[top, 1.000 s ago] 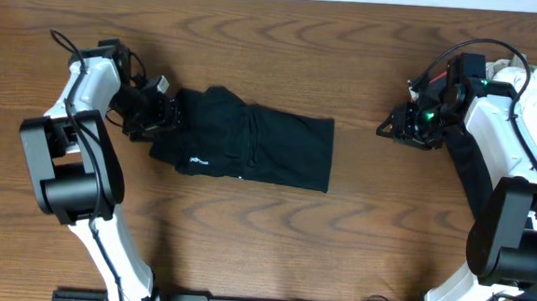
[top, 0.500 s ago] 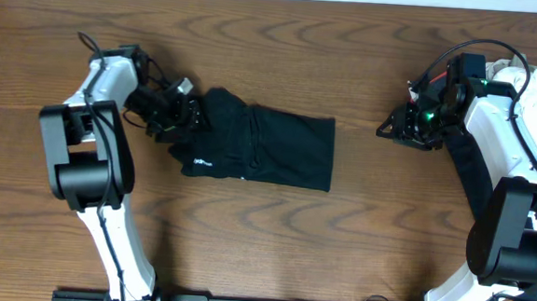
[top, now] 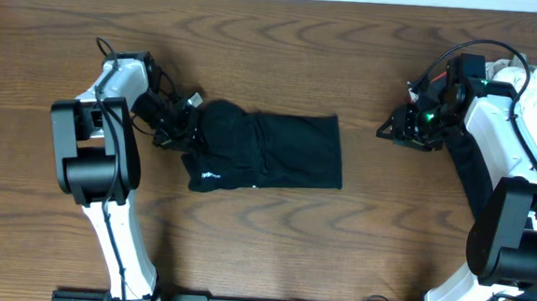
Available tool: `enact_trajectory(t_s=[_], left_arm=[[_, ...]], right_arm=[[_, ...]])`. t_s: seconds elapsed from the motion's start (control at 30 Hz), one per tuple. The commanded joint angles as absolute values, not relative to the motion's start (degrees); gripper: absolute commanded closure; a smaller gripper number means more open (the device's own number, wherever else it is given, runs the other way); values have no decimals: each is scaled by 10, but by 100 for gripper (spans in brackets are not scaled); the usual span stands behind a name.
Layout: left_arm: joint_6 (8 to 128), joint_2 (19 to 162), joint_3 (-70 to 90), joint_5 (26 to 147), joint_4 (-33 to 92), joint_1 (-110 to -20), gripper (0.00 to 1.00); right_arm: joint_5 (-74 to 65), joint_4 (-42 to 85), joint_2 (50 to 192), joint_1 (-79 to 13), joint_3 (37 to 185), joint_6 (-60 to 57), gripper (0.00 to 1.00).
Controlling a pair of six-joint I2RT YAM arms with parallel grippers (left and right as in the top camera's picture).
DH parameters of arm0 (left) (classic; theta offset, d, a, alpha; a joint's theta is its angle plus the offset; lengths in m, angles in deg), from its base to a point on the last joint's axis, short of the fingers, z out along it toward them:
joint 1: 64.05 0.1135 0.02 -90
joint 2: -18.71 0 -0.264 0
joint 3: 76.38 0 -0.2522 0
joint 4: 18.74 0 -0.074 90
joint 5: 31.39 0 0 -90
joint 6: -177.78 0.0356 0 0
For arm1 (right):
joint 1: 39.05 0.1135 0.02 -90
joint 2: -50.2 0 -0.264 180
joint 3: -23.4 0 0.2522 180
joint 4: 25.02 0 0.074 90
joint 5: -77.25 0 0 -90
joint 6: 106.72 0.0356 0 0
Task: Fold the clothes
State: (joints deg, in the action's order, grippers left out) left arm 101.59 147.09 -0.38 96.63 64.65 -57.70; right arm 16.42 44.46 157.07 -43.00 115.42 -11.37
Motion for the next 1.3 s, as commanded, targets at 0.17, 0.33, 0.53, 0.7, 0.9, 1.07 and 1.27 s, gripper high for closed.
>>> enact_trajectory(t_s=[0.17,0.33,0.53,0.7,0.9,1.07,1.27], left_arm=[[989,1279,-88,861,711,-584,89],[950,1227,-96,796,724,-635,87],[910,1251,-83,708,723,-727,87],[874,1298,-82,651,719,-778,85],[852,1347,-82,652,686,-816,71],[825,1364,-82,700,649,-840,54],[805,1356,-108,725,670,-849,50]], right_arm=[[175,451,1560,-431,1158,-125,55],[175,449,1560,-431,1158,-125,55],[175,451,1560,-431,1158,-125,55],[175,453,1560,-431,1158,-125,55],[175,452,1560,-431,1158,-125,55],[175,451,1560,-431,1158,-125,55],[175,451,1560,-429,1158,-125,55]])
